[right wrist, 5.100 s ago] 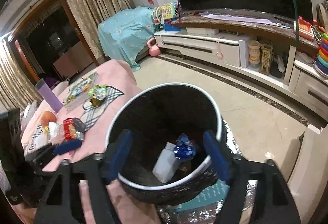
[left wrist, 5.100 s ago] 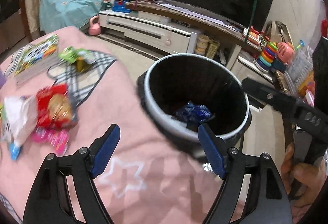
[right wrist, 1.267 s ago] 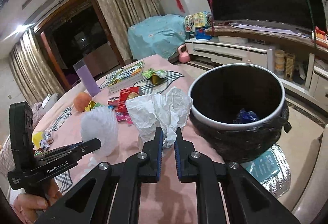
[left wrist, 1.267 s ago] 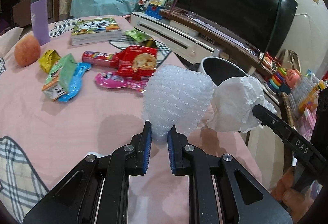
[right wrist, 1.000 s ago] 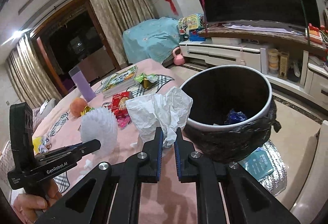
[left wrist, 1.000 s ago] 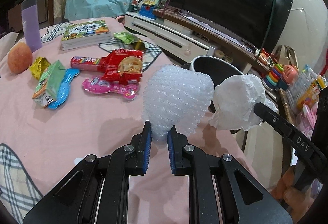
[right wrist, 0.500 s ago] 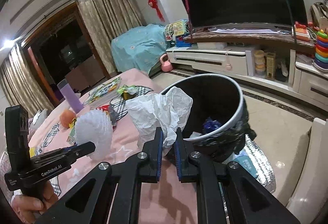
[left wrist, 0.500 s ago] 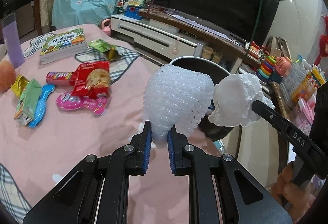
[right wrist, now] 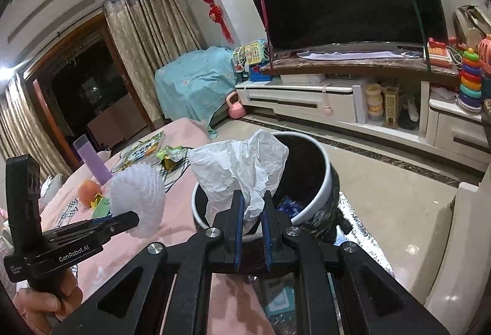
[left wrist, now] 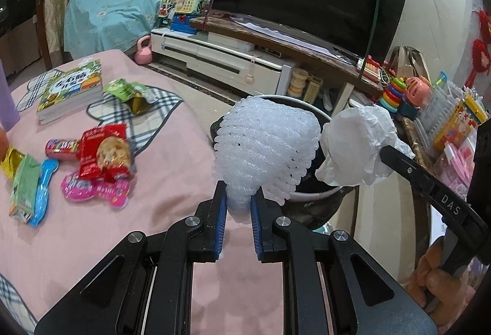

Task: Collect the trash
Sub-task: 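Carry mesh net and tissue over the bin and open both tools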

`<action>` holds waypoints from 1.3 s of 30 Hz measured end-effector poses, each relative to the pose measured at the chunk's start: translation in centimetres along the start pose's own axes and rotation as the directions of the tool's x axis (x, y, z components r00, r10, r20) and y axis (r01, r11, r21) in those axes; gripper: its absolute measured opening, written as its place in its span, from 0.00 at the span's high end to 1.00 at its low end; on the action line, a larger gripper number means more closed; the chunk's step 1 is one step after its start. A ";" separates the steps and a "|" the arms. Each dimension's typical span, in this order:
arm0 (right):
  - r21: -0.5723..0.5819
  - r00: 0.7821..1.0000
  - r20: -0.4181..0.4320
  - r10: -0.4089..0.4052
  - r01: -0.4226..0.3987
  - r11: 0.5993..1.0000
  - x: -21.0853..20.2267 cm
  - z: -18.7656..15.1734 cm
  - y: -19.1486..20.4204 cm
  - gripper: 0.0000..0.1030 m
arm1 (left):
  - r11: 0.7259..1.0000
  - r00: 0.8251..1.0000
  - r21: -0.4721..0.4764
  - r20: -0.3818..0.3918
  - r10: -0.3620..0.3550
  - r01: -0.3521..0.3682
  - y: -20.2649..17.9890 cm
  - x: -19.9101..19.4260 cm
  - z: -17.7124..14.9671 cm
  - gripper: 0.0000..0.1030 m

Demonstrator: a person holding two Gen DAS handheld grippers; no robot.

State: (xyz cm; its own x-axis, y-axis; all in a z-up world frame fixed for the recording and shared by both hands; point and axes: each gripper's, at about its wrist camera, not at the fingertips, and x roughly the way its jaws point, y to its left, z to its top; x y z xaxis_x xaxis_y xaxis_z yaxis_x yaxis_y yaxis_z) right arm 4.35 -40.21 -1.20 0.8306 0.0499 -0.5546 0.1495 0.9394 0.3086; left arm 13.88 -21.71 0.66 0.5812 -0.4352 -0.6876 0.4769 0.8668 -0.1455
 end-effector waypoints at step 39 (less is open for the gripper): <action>-0.095 0.978 -0.190 -0.082 0.064 0.993 7.2 3.5 -2.2 0.85 | 0.991 0.989 0.137 -0.149 0.014 0.007 -4.6 8.4 4.1 0.58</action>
State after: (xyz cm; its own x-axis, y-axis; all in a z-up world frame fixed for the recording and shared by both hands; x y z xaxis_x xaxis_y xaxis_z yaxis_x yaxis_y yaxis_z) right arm 11.93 -43.16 -3.17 0.6984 0.0367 -0.7147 0.1509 0.9687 0.1972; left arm 19.27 -30.39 -1.48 0.4832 -0.3823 -0.7876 0.5664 0.8225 -0.0518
